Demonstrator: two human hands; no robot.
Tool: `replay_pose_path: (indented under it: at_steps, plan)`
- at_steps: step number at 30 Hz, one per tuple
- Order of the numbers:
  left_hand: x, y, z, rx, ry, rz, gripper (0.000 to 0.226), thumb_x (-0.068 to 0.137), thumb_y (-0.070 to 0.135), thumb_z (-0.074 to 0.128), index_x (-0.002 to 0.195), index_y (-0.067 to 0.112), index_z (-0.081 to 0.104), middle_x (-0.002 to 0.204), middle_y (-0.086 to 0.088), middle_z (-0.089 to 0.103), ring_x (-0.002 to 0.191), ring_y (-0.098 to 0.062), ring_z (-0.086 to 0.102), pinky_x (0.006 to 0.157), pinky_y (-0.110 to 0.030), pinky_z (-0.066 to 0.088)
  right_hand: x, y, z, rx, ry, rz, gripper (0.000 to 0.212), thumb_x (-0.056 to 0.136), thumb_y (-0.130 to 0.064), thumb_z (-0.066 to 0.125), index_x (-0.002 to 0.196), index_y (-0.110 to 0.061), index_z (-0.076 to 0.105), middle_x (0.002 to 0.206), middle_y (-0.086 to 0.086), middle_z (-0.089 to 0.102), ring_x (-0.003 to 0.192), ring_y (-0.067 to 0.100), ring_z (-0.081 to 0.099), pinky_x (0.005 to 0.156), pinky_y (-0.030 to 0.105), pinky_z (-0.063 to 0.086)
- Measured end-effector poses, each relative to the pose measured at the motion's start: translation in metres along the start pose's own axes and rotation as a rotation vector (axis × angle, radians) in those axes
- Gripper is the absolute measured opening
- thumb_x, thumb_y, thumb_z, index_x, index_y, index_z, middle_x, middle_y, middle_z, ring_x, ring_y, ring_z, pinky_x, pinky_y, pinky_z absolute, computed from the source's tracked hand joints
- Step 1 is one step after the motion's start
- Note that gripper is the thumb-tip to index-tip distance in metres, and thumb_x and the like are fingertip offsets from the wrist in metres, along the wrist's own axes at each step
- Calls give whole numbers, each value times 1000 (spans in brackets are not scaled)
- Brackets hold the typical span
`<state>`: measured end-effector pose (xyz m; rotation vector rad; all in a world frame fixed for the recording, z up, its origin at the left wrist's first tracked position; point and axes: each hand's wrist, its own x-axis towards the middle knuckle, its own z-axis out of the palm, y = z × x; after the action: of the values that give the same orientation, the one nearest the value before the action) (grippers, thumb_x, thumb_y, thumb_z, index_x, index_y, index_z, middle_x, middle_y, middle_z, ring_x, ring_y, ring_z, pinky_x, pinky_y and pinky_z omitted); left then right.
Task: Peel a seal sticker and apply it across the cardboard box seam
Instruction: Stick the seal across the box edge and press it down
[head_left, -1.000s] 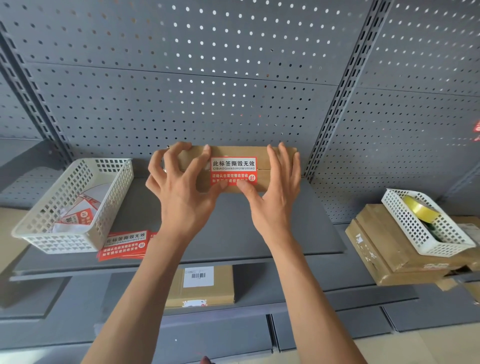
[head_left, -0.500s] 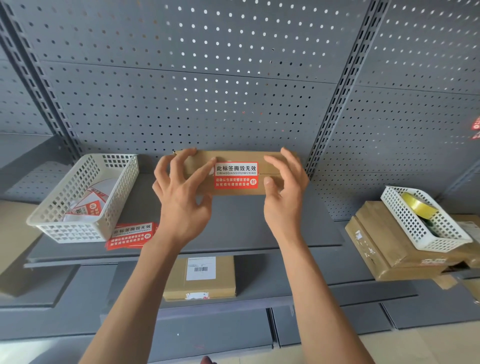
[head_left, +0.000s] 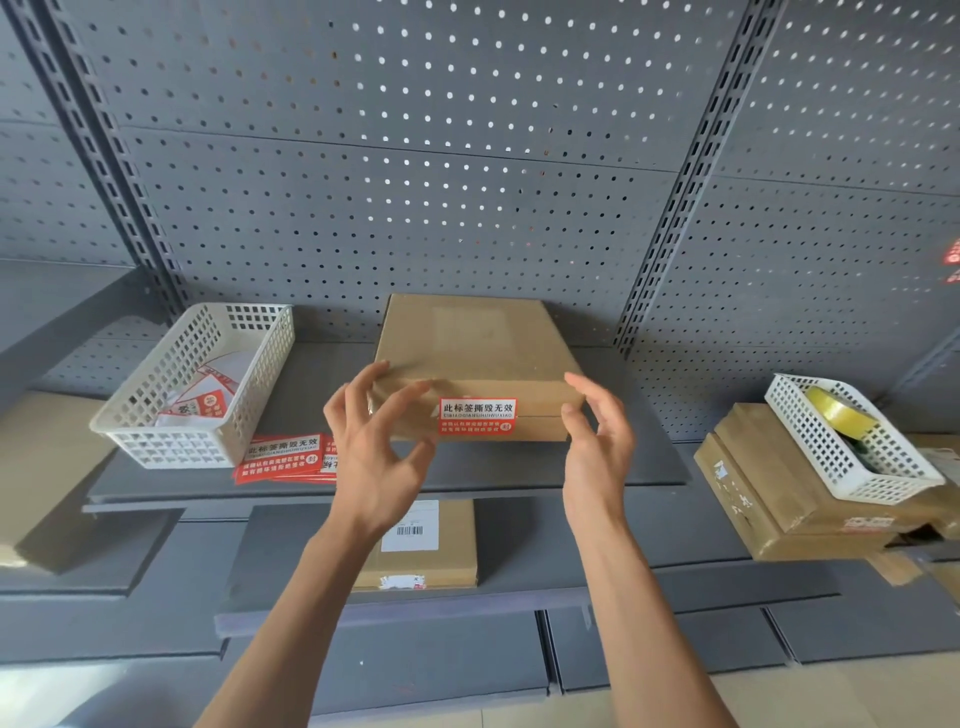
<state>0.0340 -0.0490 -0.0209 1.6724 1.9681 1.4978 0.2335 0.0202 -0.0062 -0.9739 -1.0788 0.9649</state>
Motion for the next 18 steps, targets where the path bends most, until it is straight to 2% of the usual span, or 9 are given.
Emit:
replay_pose_path:
  at_steps: [6, 10, 13, 15, 18]
  plan:
    - [-15, -16, 7, 30, -38, -19, 36, 76, 30, 67, 112, 35, 70, 148, 3, 37, 136, -26, 24, 107, -46, 34, -11, 12, -7, -25, -17, 97, 39, 91, 6, 57, 102, -27, 75, 127, 12, 62, 100, -7, 60, 87, 7, 44]
    - [-19, -25, 7, 80, -63, 18, 30, 78, 29, 68, 108, 32, 72, 148, 5, 39, 137, -26, 27, 103, -44, 37, -11, 14, -13, -52, -52, 136, 37, 91, 4, 60, 102, -28, 75, 124, 9, 65, 104, -4, 61, 95, 18, 43]
    - [-16, -19, 1, 82, -9, 2, 19, 83, 29, 62, 98, 30, 74, 139, 9, 50, 127, -20, 35, 97, -42, 45, -8, 11, -21, -140, -106, 160, 32, 91, 0, 63, 105, -28, 73, 112, 0, 70, 113, 10, 63, 104, 30, 46]
    - [-7, -5, -6, 132, 59, -27, 28, 87, 41, 52, 92, 24, 75, 124, 7, 64, 113, -17, 43, 90, -42, 48, -2, -2, -32, -294, -199, 159, 30, 92, -4, 65, 103, -31, 70, 110, -1, 71, 117, 16, 64, 106, 34, 47]
    - [19, 23, -25, 109, 54, -102, 58, 90, 61, 42, 81, 13, 72, 92, -4, 74, 92, -26, 60, 81, -40, 50, 3, -59, -42, -394, -302, 95, 22, 94, -10, 67, 100, -31, 71, 109, -3, 75, 105, 4, 68, 95, 24, 49]
